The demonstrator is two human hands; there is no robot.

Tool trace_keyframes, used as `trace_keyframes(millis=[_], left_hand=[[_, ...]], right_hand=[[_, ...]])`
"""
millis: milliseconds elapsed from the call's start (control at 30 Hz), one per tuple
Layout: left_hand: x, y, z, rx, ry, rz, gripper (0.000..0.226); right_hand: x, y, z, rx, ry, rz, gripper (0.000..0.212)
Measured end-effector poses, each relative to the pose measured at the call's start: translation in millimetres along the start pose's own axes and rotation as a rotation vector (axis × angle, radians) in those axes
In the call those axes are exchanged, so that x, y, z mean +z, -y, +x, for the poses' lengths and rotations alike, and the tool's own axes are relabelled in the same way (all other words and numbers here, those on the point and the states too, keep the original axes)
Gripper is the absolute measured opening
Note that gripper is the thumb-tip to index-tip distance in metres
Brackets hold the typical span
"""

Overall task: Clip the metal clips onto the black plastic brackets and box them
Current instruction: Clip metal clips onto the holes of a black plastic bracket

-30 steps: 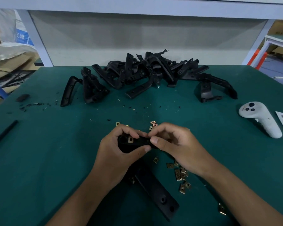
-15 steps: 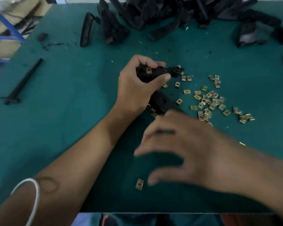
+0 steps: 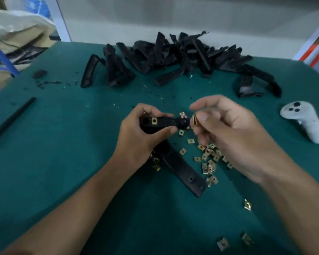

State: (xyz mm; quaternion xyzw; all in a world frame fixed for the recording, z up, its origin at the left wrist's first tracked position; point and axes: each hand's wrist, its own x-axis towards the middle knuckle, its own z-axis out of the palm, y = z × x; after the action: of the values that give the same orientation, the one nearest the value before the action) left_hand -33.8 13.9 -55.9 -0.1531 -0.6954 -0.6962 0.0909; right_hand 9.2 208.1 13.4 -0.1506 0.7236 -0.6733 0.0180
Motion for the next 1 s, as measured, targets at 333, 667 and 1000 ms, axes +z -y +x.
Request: trace_keyframes(millis=[333,667,1000], left_hand=[[0,2,1,0.001,0.078,-0.036,0.041],[3,-1,-1,-0.074,0.145,-0.063,0.037],[4,-5,-2,-0.049,0.148,-0.043,0.035]], right_hand=[[-27,-28,29,0.118,-0.099,-0.045,0.027],[-23,-44,27,0.155,-0.056,0.026,0.022],[-21,-42,26,0.175,-0.01,0.087,0.019]])
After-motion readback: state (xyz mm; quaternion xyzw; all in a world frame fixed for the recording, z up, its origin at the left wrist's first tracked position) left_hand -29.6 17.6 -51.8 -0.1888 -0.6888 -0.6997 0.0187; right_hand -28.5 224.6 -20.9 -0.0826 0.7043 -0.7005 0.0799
